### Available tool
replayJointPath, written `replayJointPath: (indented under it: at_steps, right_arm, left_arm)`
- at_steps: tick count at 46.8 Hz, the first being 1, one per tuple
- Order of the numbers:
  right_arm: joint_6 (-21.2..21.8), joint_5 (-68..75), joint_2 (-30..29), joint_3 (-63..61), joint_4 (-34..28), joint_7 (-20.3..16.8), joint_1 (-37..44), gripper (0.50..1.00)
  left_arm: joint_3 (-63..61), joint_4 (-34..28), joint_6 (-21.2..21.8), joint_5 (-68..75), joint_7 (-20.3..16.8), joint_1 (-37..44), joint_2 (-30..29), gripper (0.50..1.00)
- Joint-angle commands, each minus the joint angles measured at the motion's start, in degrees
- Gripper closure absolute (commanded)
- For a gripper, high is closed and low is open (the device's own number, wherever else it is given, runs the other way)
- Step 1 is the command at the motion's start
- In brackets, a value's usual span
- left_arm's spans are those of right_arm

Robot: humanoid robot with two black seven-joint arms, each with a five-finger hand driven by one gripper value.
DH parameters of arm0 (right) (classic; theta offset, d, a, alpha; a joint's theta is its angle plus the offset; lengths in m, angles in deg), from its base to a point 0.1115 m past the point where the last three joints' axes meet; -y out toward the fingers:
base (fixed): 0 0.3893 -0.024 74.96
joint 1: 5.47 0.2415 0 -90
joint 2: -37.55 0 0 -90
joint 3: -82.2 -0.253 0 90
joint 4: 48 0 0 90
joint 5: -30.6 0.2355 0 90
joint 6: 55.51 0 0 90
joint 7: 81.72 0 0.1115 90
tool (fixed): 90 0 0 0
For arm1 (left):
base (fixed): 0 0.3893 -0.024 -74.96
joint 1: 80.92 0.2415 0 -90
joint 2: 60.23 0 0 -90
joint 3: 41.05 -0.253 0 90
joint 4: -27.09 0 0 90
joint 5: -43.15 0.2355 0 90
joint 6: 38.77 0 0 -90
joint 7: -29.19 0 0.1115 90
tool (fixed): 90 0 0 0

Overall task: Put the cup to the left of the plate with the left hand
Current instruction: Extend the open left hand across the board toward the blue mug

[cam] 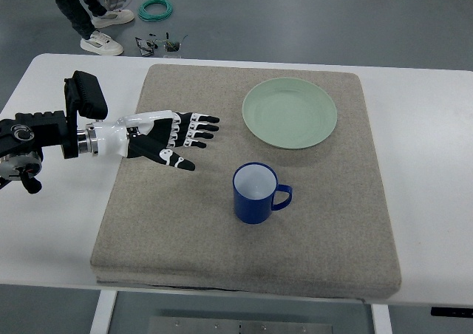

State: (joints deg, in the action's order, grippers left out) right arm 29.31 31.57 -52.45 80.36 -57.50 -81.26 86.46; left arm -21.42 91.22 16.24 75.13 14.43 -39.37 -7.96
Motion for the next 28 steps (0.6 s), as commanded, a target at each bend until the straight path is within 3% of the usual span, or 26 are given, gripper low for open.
replayJointPath:
  at_steps: [1,11,24,28]
  right_arm:
    - [0.00,0.00,0.00,0.00,0.00,-0.01,0.00,0.566]
    - [0.00,0.00,0.00,0.00,0.00,-0.01,0.00,0.566]
    - [0.00,0.00,0.00,0.00,0.00,-0.01,0.00,0.566]
    - [0.00,0.00,0.00,0.00,0.00,-0.01,0.00,0.566]
  left_arm:
    - [0.24,0.11,-0.01,0.18,-0.71,0.10,0.29,0.506]
    - [3.40,0.02,-0.01,0.27,-3.00,3.97,1.52,0.512]
    - [3.75,-0.33,-0.01,2.73,-10.90,5.03,2.23,0.525]
    - [3.66,-0.77,-0.01,2.91,-11.88,5.11,2.93,0.523]
